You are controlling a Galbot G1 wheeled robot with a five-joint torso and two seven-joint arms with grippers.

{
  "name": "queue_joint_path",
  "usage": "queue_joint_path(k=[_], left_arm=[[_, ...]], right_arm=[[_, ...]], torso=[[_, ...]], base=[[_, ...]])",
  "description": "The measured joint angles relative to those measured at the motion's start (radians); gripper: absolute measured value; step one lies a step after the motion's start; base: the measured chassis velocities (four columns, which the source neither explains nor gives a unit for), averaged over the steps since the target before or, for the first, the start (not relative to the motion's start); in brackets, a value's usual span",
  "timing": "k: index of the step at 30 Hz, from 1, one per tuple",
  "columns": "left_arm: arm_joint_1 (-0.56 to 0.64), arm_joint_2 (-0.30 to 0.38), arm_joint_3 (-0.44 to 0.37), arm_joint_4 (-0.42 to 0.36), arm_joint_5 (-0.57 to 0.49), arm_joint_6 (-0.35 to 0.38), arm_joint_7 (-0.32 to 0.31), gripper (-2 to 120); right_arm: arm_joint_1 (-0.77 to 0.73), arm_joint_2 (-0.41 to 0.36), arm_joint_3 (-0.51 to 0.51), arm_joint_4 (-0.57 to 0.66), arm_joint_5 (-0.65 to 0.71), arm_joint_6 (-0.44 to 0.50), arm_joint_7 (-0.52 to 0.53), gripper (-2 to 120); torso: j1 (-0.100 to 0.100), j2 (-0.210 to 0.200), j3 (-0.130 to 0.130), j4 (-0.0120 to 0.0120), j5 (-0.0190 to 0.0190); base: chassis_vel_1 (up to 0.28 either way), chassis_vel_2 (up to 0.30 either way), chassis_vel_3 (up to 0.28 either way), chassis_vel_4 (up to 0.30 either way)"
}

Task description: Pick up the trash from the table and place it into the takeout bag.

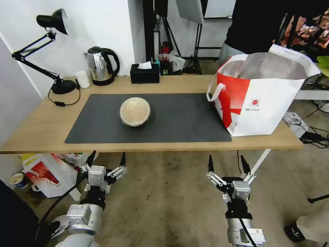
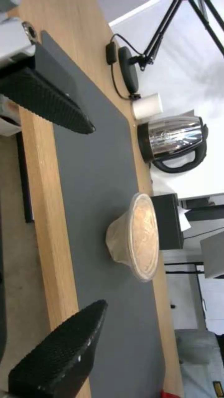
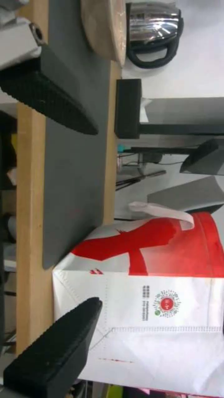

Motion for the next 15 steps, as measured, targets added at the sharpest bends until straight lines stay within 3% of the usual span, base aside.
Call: queue_joint_path(k=[15], left_arm=[[0.000,0.000,0.000,0.000,0.000,0.000,0.000,100]], right_arm=[[-0.007,-0.001,-0.002,0.006,-0.003,-0.009,-0.004,100]], torso=[[0.000,0.000,0.000,0.0000,0.0000]], base=[[0.000,0.000,0.000,0.000]])
